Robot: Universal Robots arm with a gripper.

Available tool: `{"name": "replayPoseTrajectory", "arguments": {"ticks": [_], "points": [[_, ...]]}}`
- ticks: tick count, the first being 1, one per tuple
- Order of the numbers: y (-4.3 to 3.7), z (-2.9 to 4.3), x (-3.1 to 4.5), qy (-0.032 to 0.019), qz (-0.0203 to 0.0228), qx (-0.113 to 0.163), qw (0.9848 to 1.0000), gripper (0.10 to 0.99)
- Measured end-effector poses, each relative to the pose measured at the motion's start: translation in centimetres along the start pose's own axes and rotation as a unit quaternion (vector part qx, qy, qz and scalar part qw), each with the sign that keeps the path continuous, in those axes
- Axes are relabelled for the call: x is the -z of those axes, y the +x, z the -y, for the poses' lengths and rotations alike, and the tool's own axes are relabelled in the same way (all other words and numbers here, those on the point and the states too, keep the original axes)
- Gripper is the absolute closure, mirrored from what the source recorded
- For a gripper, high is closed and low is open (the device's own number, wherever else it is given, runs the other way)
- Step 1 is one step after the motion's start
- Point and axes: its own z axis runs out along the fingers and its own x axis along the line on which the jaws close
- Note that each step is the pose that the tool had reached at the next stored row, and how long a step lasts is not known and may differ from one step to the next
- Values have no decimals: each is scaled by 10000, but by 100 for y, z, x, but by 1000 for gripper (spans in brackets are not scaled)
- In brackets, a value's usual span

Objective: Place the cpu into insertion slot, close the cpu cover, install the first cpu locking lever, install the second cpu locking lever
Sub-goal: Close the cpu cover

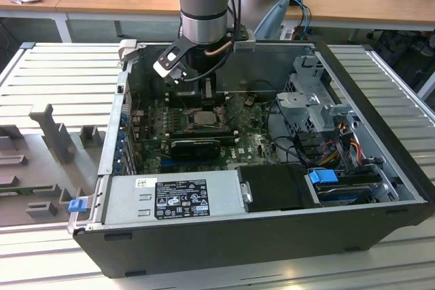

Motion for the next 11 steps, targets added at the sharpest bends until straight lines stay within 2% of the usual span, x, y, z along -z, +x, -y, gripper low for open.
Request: {"name": "replayPoseTrajectory", "arguments": {"ticks": [8,11], "points": [[0,-1,16,1,1,0,10000,980],[1,-4,48,0,1,0,10000,980]]}}
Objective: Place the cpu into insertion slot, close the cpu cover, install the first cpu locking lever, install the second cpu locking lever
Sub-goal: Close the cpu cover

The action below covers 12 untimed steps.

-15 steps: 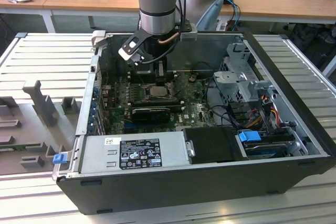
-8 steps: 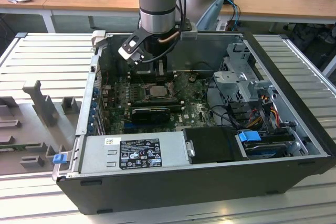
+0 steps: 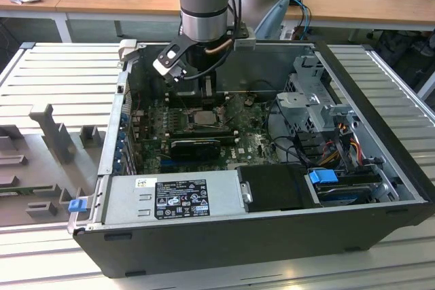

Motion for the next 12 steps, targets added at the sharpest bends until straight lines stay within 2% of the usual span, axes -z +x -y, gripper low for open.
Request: {"name": "replayPoseTrajectory", "arguments": {"ticks": [9,12], "points": [[2,-12,97,0,0,0,10000,980],[3,-81,105,4,0,0,10000,980]]}}
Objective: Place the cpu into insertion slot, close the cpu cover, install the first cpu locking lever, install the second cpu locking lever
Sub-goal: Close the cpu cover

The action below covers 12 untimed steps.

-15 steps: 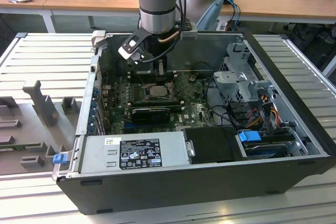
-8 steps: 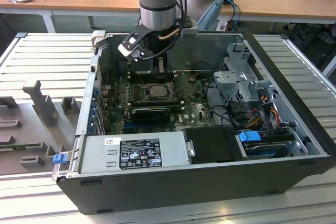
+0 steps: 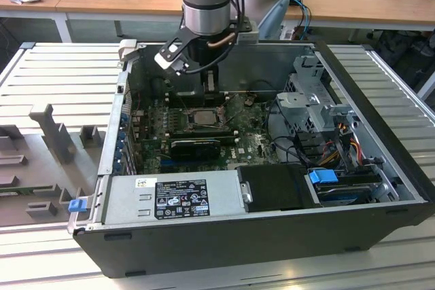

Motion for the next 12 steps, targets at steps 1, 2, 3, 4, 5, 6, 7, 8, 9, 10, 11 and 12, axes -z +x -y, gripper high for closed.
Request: {"name": "replayPoseTrajectory", "arguments": {"ticks": [1,2,3,4,5,6,7,8,9,10,11,12], "points": [[3,-18,20,0,1,-1,10000,980],[7,-28,100,0,0,0,10000,980],[8,-76,108,0,0,-1,10000,980],[8,-96,107,1,0,-1,10000,980],[9,-118,105,1,0,0,10000,980],[9,-180,101,1,0,-1,10000,980],[10,-209,98,1,0,0,10000,980],[10,-220,98,1,0,0,10000,980],[10,-228,97,1,0,0,10000,980],[11,-239,96,1,0,0,10000,980],[12,-249,95,1,0,0,10000,980],[12,-262,94,2,0,-1,10000,980]]}}
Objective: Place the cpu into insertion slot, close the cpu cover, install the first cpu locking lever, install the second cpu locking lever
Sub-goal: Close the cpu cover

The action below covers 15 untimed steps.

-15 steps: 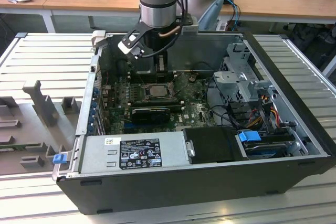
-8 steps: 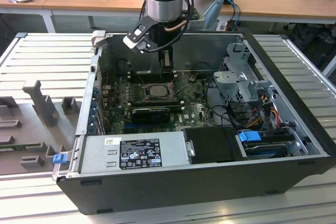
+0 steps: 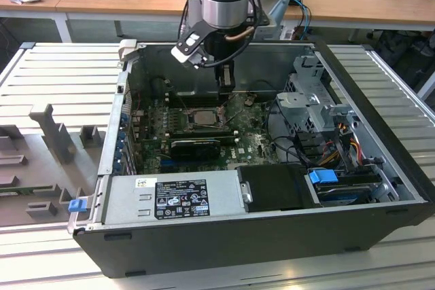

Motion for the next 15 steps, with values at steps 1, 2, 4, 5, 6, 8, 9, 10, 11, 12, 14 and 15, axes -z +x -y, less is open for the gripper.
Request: {"name": "replayPoseTrajectory", "arguments": {"ticks": [1,2,4,5,6,8,9,10,11,12,14,15], "points": [[0,-12,-1,0,0,0,10000,980],[0,-24,-1,0,0,0,10000,980],[1,-66,-5,0,0,1,10000,980],[1,-86,-7,0,0,0,10000,980],[1,-96,-7,0,0,0,10000,980],[2,-111,-8,0,0,0,10000,980],[2,-117,-9,0,0,0,10000,980],[2,-122,-9,0,0,0,10000,980],[2,-132,-10,0,0,0,10000,980],[2,-144,-11,0,0,0,10000,980],[3,-173,-13,0,0,0,10000,980],[3,-198,-15,1,1,0,10000,980]]}}
